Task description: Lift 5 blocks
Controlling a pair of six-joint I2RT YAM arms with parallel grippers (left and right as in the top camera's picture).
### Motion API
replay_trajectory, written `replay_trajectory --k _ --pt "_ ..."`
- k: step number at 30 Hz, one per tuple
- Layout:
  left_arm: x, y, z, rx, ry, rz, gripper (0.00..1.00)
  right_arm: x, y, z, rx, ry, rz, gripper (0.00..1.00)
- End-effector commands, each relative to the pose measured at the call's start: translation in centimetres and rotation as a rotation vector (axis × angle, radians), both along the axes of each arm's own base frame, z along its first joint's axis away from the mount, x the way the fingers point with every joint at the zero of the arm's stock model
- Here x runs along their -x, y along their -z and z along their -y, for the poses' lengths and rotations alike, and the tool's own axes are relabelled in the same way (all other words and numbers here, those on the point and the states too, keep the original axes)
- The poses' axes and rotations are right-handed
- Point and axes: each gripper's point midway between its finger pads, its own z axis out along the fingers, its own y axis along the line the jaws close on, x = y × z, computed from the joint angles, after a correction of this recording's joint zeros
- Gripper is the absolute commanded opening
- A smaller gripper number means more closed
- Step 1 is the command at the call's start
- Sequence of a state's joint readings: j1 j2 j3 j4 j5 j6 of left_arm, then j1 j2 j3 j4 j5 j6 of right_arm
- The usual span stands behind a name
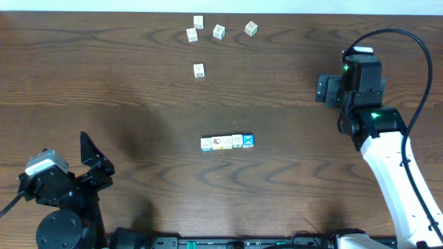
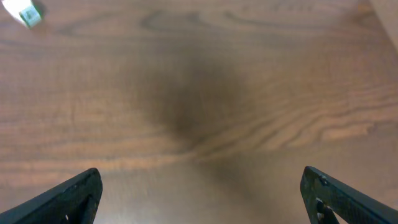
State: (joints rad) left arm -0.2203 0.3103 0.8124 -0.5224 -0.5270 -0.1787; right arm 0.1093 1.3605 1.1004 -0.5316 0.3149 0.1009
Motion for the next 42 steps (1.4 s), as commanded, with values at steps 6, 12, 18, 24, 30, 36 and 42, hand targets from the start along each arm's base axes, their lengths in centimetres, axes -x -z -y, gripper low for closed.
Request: replay_trajectory --k 6,12,18,24,30,36,42 --pt "0.3 -0.3 -0.2 -0.008 -0.011 0.006 0.75 1.0 0.5 0.5 0.025 0.009 -0.058 0.99" --pt "0.5 0.1 -0.7 -0.034 -0.037 -0.021 0.75 1.1 0.5 0.5 0.025 0.008 -0.06 0.99" --pt "0.6 2.0 -0.6 0.081 -0.045 -0.045 0.75 1.1 0.5 0.5 0.025 0.009 -0.06 0.99" --pt "-1.9 -1.6 -0.4 0.238 -0.009 0.368 0.75 1.1 0.5 0.5 0.025 0.008 -0.06 0.99" --pt "-2.7 2.8 0.2 0.129 0.081 0.479 0.75 1.1 0.5 0.5 0.025 0.008 -0.06 0.99" --pt "-3.6 9.2 -0.4 0.11 0.042 0.332 0.76 1.1 0.5 0.5 0.025 0.008 -0.06 0.99" --pt "-4.7 14.4 -0.5 0.142 0.031 0.21 0.76 1.1 0.5 0.5 0.025 0.008 -0.06 0.99"
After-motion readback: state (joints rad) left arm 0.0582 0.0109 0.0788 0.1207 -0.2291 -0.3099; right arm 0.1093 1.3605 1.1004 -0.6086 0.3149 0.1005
